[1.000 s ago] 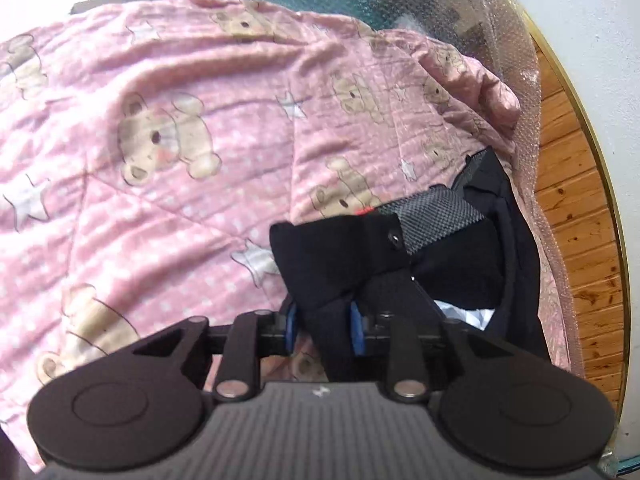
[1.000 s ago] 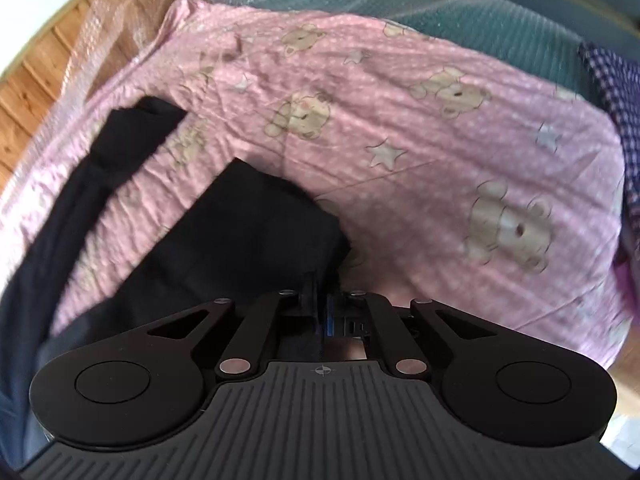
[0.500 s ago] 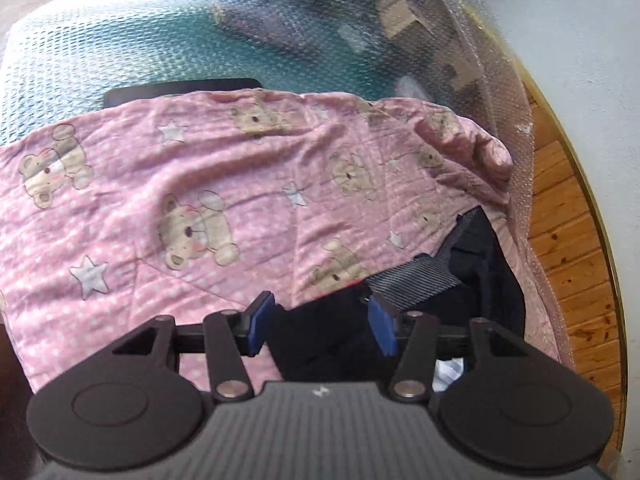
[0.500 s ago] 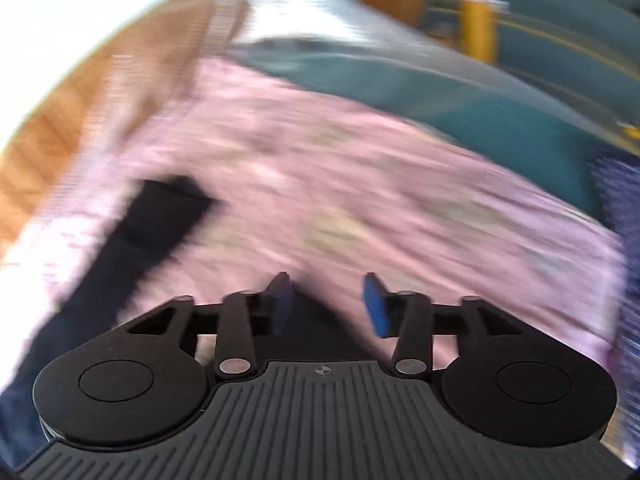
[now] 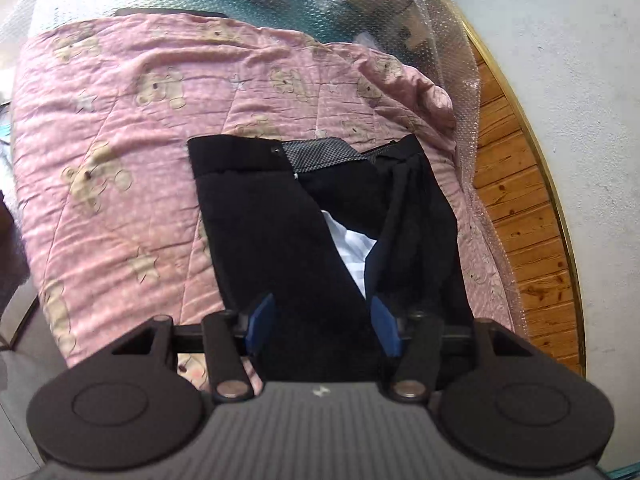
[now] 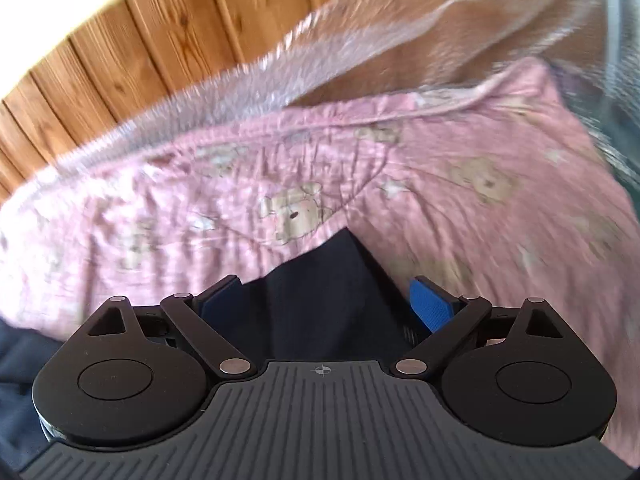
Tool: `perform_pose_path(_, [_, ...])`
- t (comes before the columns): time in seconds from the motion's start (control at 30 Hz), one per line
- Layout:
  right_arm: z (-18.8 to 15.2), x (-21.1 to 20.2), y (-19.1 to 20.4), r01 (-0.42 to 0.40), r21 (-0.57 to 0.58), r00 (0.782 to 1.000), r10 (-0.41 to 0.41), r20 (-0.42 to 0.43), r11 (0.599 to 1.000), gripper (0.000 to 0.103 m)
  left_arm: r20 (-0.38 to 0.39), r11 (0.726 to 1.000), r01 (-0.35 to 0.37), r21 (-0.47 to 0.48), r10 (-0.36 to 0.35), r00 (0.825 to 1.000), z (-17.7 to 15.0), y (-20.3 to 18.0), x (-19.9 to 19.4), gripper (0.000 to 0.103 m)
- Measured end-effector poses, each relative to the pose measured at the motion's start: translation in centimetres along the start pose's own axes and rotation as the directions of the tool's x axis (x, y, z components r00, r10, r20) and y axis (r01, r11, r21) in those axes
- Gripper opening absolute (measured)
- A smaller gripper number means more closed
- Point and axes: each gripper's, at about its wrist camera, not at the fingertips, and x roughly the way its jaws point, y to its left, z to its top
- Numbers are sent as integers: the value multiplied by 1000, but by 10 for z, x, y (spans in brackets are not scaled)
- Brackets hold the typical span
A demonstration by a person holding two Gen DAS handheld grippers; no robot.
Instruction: Fold clothes
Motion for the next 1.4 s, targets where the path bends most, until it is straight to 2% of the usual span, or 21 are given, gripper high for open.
perform_pose_path(0.03, [2,12,1,0,-23,1000,-1,-21,1000,92,7,1000,-6,-19,6,1000,-6,2,-5,55])
perform_pose_path(0.13, [2,31,5,-24,-96,997,17,-72,995,47,17,998,-9,-70,10,1000,-19,6,-10,56])
perform_pose_path(0.17, [1,26,8,-36,-127,998,30,-52,991,4,14,997,-9,-76,10,1000,-22,5,-8,56])
perform_pose_path(0.27, [-6,-16,15,-96,-171,992,108,66,981,0,-9,997,-3,-77,2,1000,-27,-2,7,56])
perform_pose_path(0.37, [-29,-99,9,-193,-201,954,232,191,960,0,-35,998,19,-61,-22,999,-24,-15,27,56])
perform_pose_path(0.47, [-78,-184,-25,-245,-240,911,308,275,939,0,-77,998,49,-30,-51,996,-19,-30,53,58])
perform_pose_path(0.53, [-122,-212,-55,-170,-217,938,225,262,961,0,-118,998,69,-10,-70,991,-15,-40,75,58])
perform_pose_path(0.6, [-164,-214,-83,-79,-94,973,97,208,992,7,-167,996,91,15,-87,982,-13,-53,98,58])
perform_pose_path(0.63, [-184,-212,-96,-31,-15,985,33,169,999,25,-193,994,104,31,-96,976,-14,-61,109,58])
perform_pose_path(0.7, [-223,-208,-124,76,135,993,-87,75,988,30,-246,989,132,63,-113,963,-16,-77,131,58])
perform_pose_path(0.73, [-241,-209,-132,107,213,992,-119,43,971,31,-272,986,146,79,-120,955,-16,-86,142,59])
perform_pose_path(0.8, [-267,-219,-137,93,381,993,-115,37,920,39,-301,981,165,100,-128,945,-21,-96,151,60])
perform_pose_path(0.83, [-279,-224,-137,59,460,994,-93,52,886,50,-315,979,174,110,-132,940,-23,-102,156,60])
perform_pose_path(0.93, [-302,-232,-130,-86,650,992,5,125,755,59,-356,969,203,140,-142,924,-30,-118,168,60])
perform_pose_path(1.03, [-303,-226,-119,-209,768,976,81,201,606,83,-370,965,215,149,-147,917,-32,-125,173,60])
perform_pose_path(1.07, [-297,-221,-115,-227,782,972,88,217,581,85,-364,966,214,148,-148,919,-30,-126,173,61])
perform_pose_path(1.1, [-288,-216,-111,-231,785,971,86,223,574,85,-359,966,214,147,-150,921,-28,-126,172,62])
perform_pose_path(1.17, [-262,-204,-102,-186,759,979,51,197,623,90,-340,970,197,140,-139,930,-20,-126,171,69])
perform_pose_path(1.2, [-248,-197,-98,-132,733,986,13,165,667,91,-324,976,177,127,-127,937,-16,-124,170,73])
perform_pose_path(1.33, [-207,-169,-83,87,561,990,-136,46,823,91,-256,991,134,-19,-135,957,7,-115,184,80])
perform_pose_path(1.4, [-195,-156,-75,118,448,990,-139,16,886,87,-229,988,118,-99,-138,964,19,-111,197,82])
